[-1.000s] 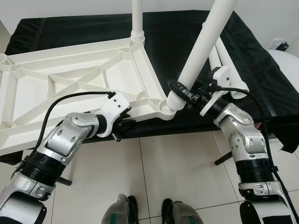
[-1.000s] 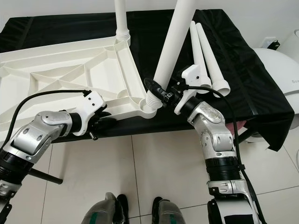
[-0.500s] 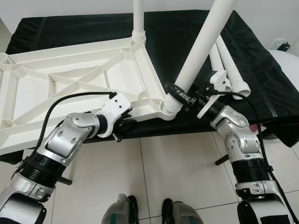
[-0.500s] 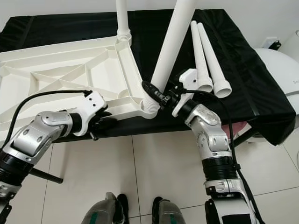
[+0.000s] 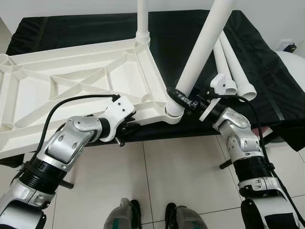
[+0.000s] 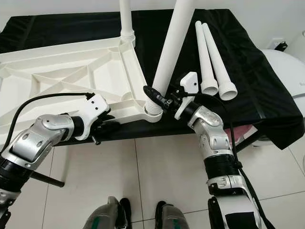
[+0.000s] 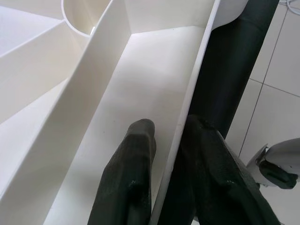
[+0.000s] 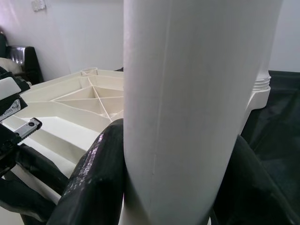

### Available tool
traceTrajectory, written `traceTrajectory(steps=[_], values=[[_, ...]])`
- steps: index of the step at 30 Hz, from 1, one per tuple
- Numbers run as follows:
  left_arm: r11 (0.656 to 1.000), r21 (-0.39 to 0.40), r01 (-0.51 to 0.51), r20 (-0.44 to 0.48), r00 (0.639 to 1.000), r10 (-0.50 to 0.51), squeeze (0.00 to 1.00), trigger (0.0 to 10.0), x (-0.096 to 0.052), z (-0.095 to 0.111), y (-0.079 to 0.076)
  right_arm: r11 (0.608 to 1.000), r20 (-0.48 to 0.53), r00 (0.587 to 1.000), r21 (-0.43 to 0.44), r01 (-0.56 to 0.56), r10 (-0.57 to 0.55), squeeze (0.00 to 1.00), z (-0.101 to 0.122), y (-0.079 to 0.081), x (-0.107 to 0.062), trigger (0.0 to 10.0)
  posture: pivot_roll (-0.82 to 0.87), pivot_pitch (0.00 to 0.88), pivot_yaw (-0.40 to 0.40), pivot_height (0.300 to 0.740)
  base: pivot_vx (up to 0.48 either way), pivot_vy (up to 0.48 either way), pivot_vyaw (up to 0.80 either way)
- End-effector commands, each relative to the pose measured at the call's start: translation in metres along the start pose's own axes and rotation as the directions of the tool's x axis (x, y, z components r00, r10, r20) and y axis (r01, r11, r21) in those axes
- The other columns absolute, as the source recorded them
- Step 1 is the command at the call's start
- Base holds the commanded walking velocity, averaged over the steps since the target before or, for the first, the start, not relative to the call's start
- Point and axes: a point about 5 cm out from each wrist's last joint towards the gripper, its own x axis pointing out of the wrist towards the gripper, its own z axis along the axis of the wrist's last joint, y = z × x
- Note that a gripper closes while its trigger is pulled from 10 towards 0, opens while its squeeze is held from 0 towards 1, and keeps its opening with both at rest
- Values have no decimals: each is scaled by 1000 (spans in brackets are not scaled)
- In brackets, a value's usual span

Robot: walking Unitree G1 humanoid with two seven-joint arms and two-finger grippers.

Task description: Building children table

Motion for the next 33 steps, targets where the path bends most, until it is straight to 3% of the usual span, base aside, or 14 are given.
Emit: traceTrajectory(steps=[1, 15, 33], values=[[999, 37, 31, 42, 999, -32, 0, 10000, -6, 10, -1, 1000, -4, 1000, -7, 4, -4, 0, -1, -2, -2, 10000, -43, 179, 22, 740, 0, 0, 0], [999, 39, 34, 44, 998, -35, 0, 10000, -6, 12, -2, 999, -33, 999, 2, -39, 39, 0, -17, 7, -6, 10000, -44, 185, 24, 740, 0, 0, 0], [999, 39, 34, 45, 998, -36, 0, 10000, -6, 13, -3, 986, -93, 986, -79, -144, 137, 0, -22, 17, -3, 10000, -45, 187, 25, 740, 0, 0, 0]])
